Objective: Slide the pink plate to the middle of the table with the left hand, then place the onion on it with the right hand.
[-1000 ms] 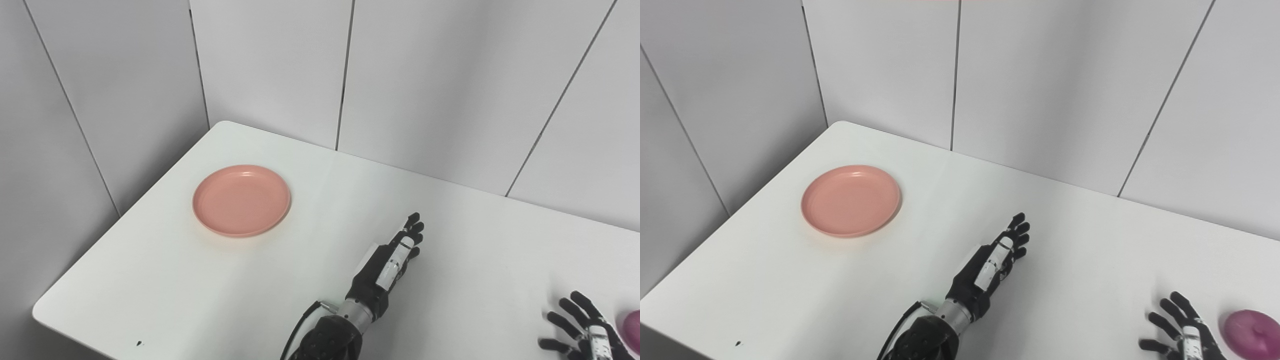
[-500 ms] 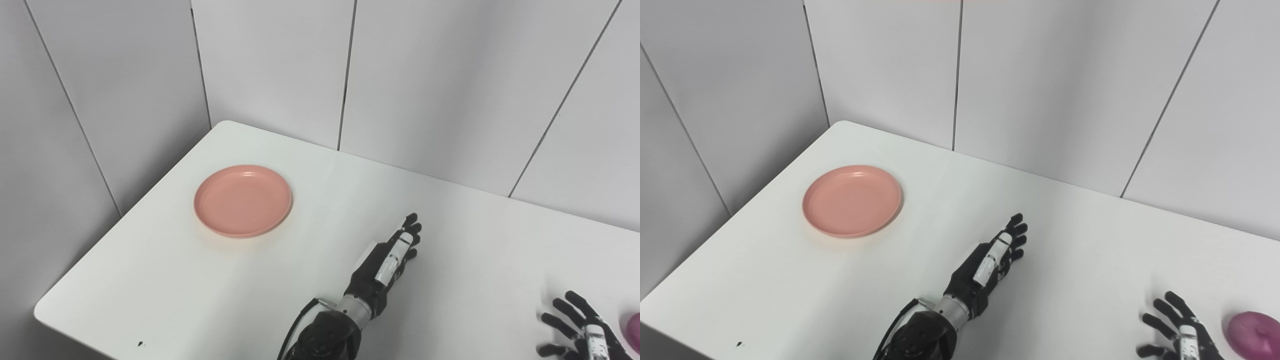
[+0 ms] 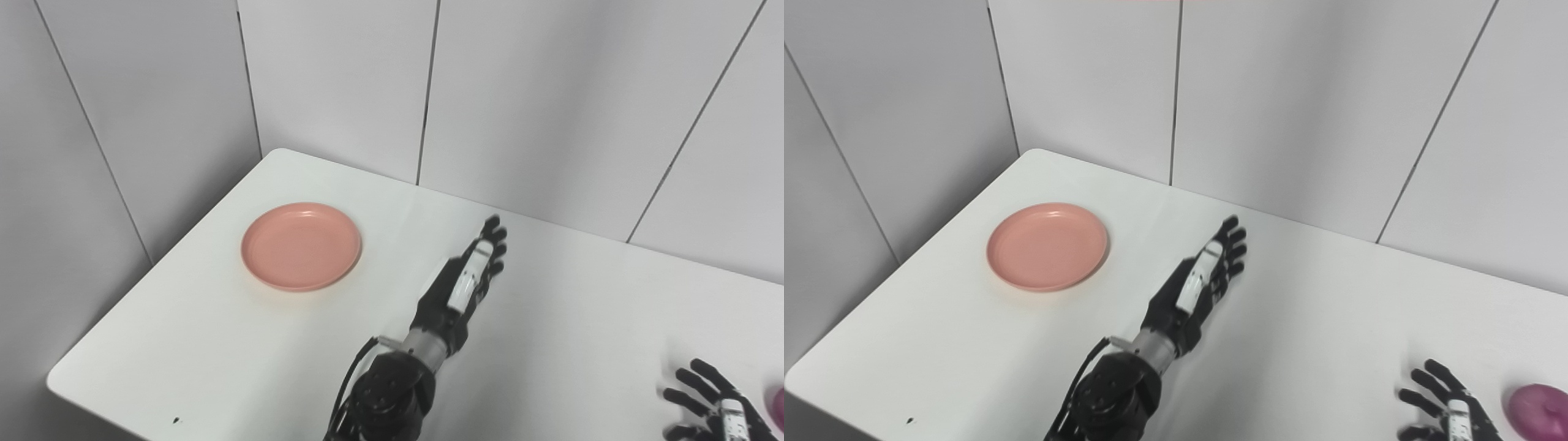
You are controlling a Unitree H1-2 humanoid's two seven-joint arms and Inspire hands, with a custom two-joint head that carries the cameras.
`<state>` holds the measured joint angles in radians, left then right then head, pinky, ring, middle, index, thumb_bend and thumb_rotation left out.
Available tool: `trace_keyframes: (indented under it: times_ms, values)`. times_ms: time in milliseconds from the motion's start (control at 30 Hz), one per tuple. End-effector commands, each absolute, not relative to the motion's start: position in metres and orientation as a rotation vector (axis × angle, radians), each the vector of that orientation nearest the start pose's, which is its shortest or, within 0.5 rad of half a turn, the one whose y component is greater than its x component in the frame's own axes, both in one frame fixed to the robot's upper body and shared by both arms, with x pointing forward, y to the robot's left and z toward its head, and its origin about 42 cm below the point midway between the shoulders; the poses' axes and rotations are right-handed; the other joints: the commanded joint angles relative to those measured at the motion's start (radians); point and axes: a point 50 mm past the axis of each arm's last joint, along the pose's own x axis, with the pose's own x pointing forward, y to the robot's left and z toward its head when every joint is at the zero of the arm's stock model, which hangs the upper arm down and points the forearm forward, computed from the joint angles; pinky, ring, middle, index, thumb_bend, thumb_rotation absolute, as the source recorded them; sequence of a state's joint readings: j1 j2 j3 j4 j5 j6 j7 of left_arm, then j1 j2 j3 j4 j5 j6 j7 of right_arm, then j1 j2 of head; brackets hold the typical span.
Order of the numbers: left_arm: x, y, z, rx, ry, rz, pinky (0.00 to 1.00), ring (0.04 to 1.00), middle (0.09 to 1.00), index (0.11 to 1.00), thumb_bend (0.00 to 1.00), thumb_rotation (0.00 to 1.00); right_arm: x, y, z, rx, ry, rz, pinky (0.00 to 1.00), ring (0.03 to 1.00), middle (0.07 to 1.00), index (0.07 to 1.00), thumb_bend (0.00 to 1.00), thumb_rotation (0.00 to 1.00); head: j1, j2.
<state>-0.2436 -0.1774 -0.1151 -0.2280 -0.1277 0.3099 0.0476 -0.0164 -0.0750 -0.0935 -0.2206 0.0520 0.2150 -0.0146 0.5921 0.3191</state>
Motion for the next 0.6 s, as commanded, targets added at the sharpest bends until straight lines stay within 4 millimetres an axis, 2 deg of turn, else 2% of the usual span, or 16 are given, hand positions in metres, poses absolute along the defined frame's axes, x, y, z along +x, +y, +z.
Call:
trace_keyframes:
  times_ms: [0,100,200,500,533,567]
  values:
    - [0.337,0.099,0.250,-0.310,-0.226,-0.199,1.00,1.000,1.000,1.000,0.40,1.00,0.291,-0.254,0.159,-0.027,-0.086,-0.083,0.25,0.609,0.705,0.741,0.17,0.83,0.001,0.000]
    - [0.340,0.110,0.263,-0.304,-0.284,-0.160,1.00,1.000,1.000,1.000,0.39,1.00,0.291,-0.254,0.159,-0.037,-0.097,-0.081,0.26,0.604,0.698,0.733,0.16,0.84,0.003,-0.003]
    - [0.343,0.124,0.272,-0.282,-0.336,-0.123,1.00,1.000,1.000,1.000,0.42,1.00,0.291,-0.254,0.158,-0.036,-0.098,-0.083,0.25,0.607,0.702,0.722,0.16,0.85,0.003,-0.003]
    - [0.349,0.164,0.288,-0.228,-0.435,0.013,1.00,0.992,1.000,0.997,0.41,1.00,0.293,-0.256,0.157,-0.026,-0.093,-0.087,0.25,0.602,0.698,0.707,0.18,0.87,0.012,-0.009]
    - [0.349,0.167,0.290,-0.226,-0.444,0.025,1.00,0.996,1.000,0.999,0.41,1.00,0.293,-0.256,0.157,-0.018,-0.089,-0.090,0.25,0.582,0.681,0.603,0.32,0.53,0.012,-0.009]
    - [0.349,0.171,0.291,-0.220,-0.454,0.037,1.00,0.999,1.000,1.000,0.41,1.00,0.293,-0.256,0.157,-0.017,-0.089,-0.092,0.24,0.569,0.671,0.539,0.41,0.31,0.013,-0.009]
